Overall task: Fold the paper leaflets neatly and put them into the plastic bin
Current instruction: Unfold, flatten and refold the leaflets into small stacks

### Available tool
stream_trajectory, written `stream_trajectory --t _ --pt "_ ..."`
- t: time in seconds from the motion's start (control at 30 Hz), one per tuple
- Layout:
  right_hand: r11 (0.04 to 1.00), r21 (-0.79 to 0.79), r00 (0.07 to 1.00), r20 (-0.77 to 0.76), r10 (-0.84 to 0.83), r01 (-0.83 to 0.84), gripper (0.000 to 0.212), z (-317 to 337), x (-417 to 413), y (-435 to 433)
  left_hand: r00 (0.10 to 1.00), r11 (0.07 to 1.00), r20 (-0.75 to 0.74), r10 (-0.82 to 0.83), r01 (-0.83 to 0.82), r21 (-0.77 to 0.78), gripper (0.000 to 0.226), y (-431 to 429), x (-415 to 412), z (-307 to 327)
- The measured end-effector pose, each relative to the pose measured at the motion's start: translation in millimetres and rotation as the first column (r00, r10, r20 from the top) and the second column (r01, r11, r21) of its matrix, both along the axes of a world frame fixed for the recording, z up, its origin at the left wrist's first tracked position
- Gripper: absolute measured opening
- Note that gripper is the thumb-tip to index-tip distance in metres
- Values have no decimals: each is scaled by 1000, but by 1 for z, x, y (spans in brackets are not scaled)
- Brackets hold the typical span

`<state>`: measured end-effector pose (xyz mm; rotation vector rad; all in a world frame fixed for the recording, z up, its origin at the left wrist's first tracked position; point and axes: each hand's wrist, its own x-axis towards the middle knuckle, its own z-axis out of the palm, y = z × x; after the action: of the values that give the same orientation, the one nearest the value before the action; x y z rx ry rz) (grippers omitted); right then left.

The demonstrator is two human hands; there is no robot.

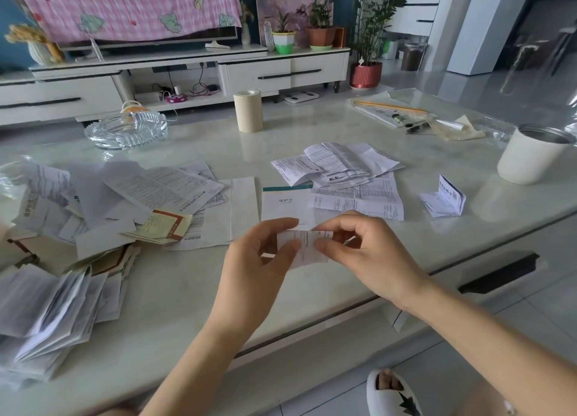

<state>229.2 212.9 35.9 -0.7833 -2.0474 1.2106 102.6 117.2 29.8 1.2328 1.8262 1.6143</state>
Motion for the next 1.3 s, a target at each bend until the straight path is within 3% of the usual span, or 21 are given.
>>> stream_trajectory --t 0.17,0.33,0.4,0.7,0.9,1.0,1.07,1.17,1.23,1.3 --pt "995 -99 1000 21 22 -20 5 -2 5 4 982 993 -178 67 -82 -80 16 3 0 -5" --pt "938 -310 988 -54 146 -155 9 -4 6 -4 993 991 110 -38 52 -126 16 4 2 -4" --pt "952 -285 994 -40 106 -113 13 -7 4 -7 982 987 177 -67 92 -135 16 4 7 -5" --pt "958 -287 999 -32 -25 15 27 -4 -1 -2 990 990 136 -26 44 -132 18 6 6 -6" --pt "972 -232 999 33 25 -16 25 6 14 16 987 980 159 -24 55 -193 17 9 4 -9" --pt "965 -194 983 -7 -183 178 27 5 25 42 975 975 222 18 32 -220 17 15 5 -13" --pt "891 -185 894 -99 -437 415 29 4 44 76 960 971 272 70 -3 -239 19 17 3 -14" --pt "678 -193 662 -145 -735 710 29 -2 80 126 938 965 335 95 -4 -261 21 17 3 -14" --pt "528 -325 520 -117 -846 785 26 -14 98 151 932 961 353 80 22 -277 21 16 6 -14" --pt "432 -403 464 -19 -885 807 25 -29 108 170 930 957 362 64 47 -288 22 18 12 -17"
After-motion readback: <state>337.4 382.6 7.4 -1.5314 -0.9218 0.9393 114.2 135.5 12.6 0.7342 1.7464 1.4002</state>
